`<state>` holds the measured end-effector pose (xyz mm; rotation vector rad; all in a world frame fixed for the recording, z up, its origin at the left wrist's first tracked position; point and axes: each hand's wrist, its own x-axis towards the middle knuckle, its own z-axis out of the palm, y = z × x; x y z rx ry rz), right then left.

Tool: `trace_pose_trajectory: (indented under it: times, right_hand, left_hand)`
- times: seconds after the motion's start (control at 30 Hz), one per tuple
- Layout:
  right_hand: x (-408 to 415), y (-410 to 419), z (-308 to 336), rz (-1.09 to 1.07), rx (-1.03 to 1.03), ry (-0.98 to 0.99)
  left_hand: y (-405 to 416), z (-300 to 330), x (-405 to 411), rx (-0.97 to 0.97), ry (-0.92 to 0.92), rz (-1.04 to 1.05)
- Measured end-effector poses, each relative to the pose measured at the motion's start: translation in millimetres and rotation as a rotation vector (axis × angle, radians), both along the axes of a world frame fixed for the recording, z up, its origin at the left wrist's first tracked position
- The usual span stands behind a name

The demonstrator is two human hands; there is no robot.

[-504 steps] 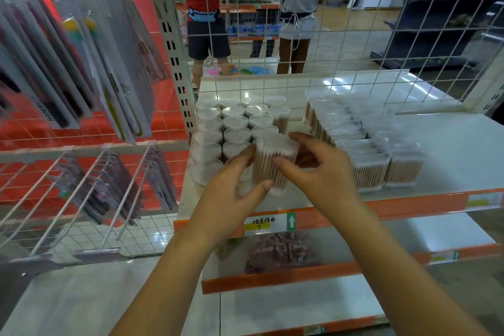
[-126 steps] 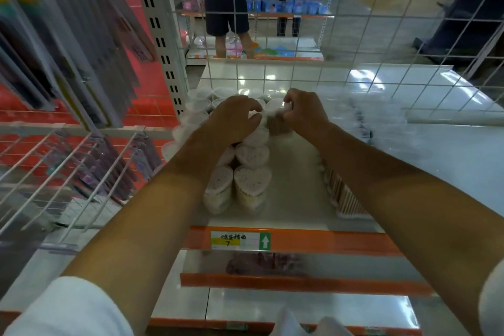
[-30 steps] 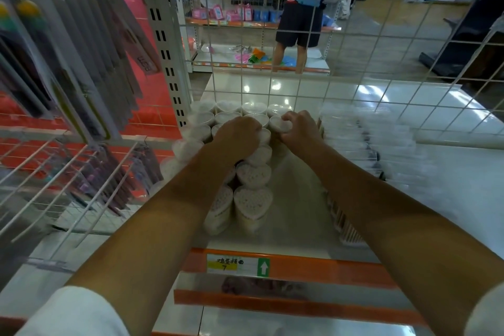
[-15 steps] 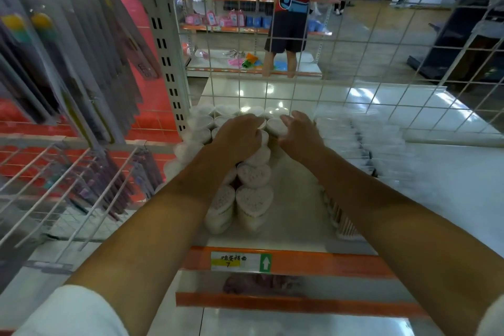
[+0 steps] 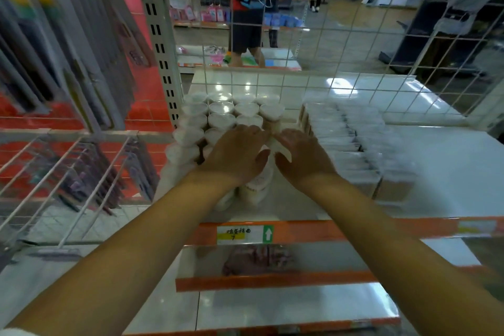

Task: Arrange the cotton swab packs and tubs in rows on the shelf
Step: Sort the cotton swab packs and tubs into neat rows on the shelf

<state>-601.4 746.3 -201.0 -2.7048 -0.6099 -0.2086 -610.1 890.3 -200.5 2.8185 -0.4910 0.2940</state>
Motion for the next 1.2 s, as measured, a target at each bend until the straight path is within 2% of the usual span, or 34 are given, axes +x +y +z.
trace_pose_trajectory:
  times: [0.17, 0.33, 0.57, 0.73, 1.03, 1.2]
  right_hand:
    - [-24, -15, 1, -0.048, 0.011, 0.093]
    - [-36, -40, -11, -0.046, 0.176, -0.039]
    - [-37, -97, -3, -0.034, 0.160, -0.030]
    - [-30, -140, -8, -0.022, 0.157, -0.063]
    - [-10, -188, -30, 0.075, 0.075, -0.048]
    - [1, -195, -38, 0.105, 0.026, -0.100]
  left_hand:
    - [-11, 0, -22, 0.008, 0.077, -0.033]
    - [-32, 0, -35, -0.041, 0.043, -0.064]
    - [-82, 0, -41, -0.102, -0.019, -0.107]
    - [-121, -5, -41, -0.148, -0.003, -0.038]
    - [-161, -27, -26, -0.058, 0.110, 0.143]
    - [-165, -32, -18, -0.076, 0.046, 0.216]
